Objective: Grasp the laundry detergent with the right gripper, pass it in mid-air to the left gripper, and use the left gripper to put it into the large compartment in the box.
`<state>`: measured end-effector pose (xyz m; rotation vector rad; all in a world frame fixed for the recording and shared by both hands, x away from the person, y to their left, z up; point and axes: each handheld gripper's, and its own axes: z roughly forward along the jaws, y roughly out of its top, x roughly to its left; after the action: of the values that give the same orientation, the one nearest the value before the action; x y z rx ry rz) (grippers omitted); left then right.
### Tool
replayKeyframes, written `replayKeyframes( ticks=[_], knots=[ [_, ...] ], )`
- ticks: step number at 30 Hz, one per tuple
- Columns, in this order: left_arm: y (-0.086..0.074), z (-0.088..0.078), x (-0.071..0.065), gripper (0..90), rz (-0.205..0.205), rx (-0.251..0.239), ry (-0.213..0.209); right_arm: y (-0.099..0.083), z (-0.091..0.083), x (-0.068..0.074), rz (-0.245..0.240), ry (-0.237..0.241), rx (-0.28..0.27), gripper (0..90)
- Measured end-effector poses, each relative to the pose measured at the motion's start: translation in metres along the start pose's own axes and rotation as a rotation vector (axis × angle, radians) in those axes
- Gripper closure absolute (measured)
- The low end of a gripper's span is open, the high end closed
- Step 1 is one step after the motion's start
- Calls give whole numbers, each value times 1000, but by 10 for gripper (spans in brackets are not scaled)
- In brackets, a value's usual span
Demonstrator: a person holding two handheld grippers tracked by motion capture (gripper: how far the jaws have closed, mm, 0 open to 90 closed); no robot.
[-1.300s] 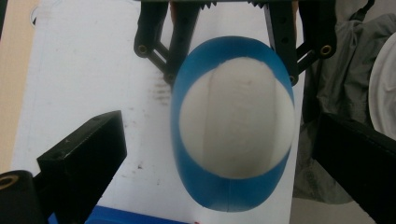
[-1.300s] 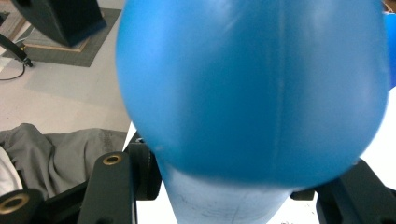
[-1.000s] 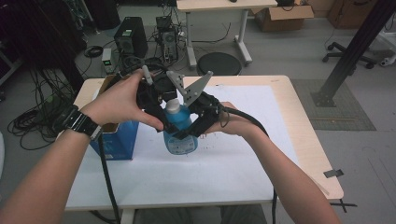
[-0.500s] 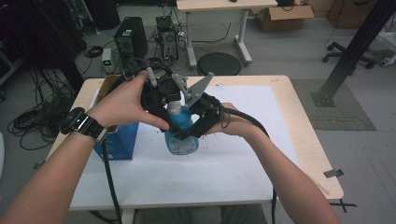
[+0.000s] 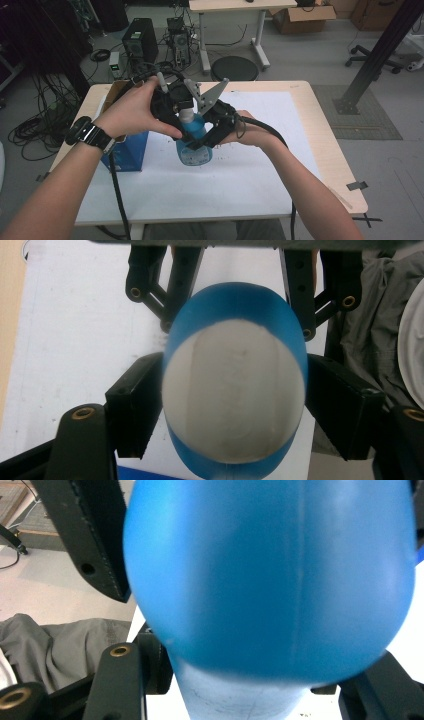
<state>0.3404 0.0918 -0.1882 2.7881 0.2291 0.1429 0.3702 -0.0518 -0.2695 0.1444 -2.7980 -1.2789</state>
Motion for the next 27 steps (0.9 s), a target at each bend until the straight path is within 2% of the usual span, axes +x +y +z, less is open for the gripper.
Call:
replayKeyframes(
  ticks=[27],
  knots=[
    [-1,0,0,368,6,2,18,0,1,0,-3,1,-3,432]
  ],
)
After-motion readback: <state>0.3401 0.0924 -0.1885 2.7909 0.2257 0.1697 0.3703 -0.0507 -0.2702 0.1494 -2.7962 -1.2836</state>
